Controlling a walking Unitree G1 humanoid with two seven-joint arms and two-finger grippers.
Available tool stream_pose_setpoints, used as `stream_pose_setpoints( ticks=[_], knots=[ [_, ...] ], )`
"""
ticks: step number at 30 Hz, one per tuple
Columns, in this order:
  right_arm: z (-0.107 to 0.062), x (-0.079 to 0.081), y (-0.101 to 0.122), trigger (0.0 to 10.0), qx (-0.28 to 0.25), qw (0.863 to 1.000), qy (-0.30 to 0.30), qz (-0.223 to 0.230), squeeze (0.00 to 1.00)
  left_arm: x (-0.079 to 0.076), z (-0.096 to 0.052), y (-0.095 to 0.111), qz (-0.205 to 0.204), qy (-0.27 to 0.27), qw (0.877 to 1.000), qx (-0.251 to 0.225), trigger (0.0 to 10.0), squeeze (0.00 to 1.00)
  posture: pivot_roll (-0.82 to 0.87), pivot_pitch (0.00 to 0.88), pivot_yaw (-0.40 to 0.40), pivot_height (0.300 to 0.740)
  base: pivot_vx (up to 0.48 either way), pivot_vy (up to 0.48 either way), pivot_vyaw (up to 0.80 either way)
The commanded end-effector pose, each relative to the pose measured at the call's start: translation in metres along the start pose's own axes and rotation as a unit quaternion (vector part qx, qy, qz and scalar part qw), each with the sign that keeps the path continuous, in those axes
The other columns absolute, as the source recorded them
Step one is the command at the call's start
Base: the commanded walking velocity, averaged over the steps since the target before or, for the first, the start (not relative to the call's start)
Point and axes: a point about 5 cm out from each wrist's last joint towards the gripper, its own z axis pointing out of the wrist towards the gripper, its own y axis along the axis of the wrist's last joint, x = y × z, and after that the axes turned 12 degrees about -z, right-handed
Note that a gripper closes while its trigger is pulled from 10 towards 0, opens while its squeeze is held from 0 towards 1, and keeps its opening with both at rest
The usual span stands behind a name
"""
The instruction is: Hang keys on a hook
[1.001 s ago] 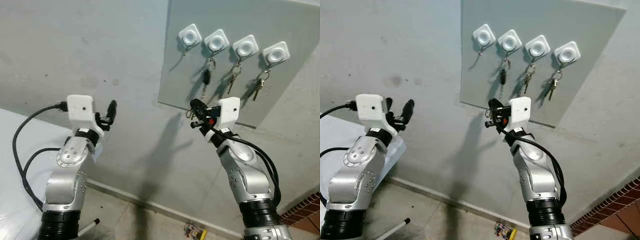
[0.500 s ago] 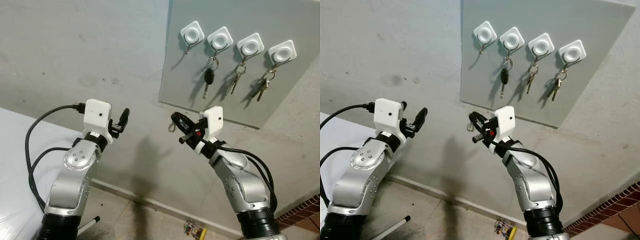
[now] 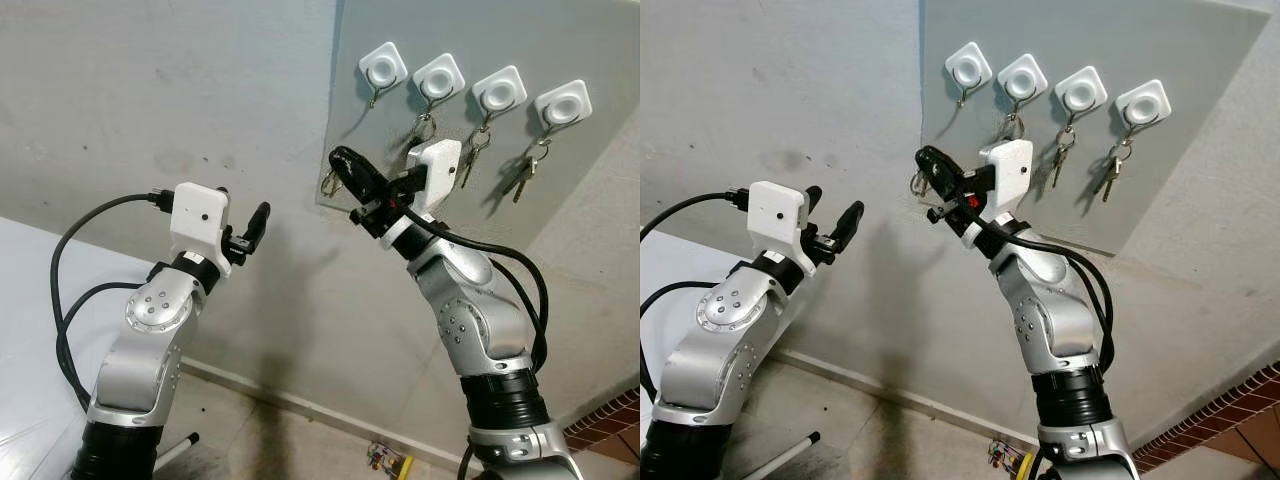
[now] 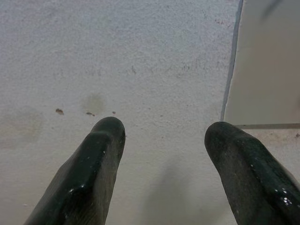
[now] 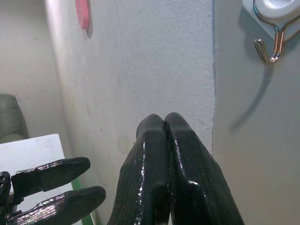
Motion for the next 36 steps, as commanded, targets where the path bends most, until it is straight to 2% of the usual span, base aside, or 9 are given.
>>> stream_pose_setpoints(
  ticks=[1, 3, 9, 17, 26, 33, 36],
  knots=[
    [0.009, -0.003, 0.016, 10.0, -0.030, 1.000, 0.000, 0.004, 0.00, -0.002, 0.000, 0.004, 0.001, -0.007, 1.000, -0.004, 10.0, 0.00, -0.08, 0.000, -0.057, 0.740, 0.000, 0.000, 0.00],
    [0.021, -0.003, 0.031, 10.0, -0.061, 0.998, -0.001, 0.017, 0.00, -0.003, 0.000, 0.005, -0.001, -0.006, 1.000, -0.005, 10.0, 0.00, -0.08, 0.000, -0.057, 0.740, 0.000, 0.000, 0.00],
    [0.037, -0.002, 0.040, 10.0, -0.085, 0.996, -0.004, 0.034, 0.00, -0.009, 0.000, 0.002, -0.001, -0.015, 1.000, 0.002, 10.0, 0.00, -0.08, 0.000, -0.057, 0.740, 0.000, 0.000, 0.00],
    [0.047, -0.008, 0.046, 10.0, -0.097, 0.995, -0.011, 0.032, 0.00, -0.011, 0.000, 0.001, -0.005, -0.019, 1.000, 0.005, 10.0, 0.00, -0.07, 0.000, -0.064, 0.740, 0.000, 0.000, 0.00],
    [0.043, -0.027, 0.042, 10.0, -0.088, 0.993, -0.071, 0.015, 0.00, -0.009, -0.001, 0.002, -0.005, -0.012, 1.000, 0.004, 10.0, 0.00, -0.07, 0.000, -0.070, 0.740, 0.000, 0.000, 0.00],
    [0.038, -0.029, 0.040, 10.0, -0.086, 0.993, -0.083, 0.008, 0.00, -0.010, 0.000, 0.001, -0.005, -0.013, 1.000, 0.005, 10.0, 0.00, -0.07, 0.000, -0.068, 0.740, 0.000, 0.000, 0.00],
    [0.032, -0.032, 0.036, 10.0, -0.083, 0.990, -0.115, 0.008, 0.00, -0.011, 0.000, 0.001, -0.005, -0.015, 1.000, 0.006, 10.0, 0.00, -0.08, 0.000, -0.067, 0.740, 0.000, 0.000, 0.00]
  ],
)
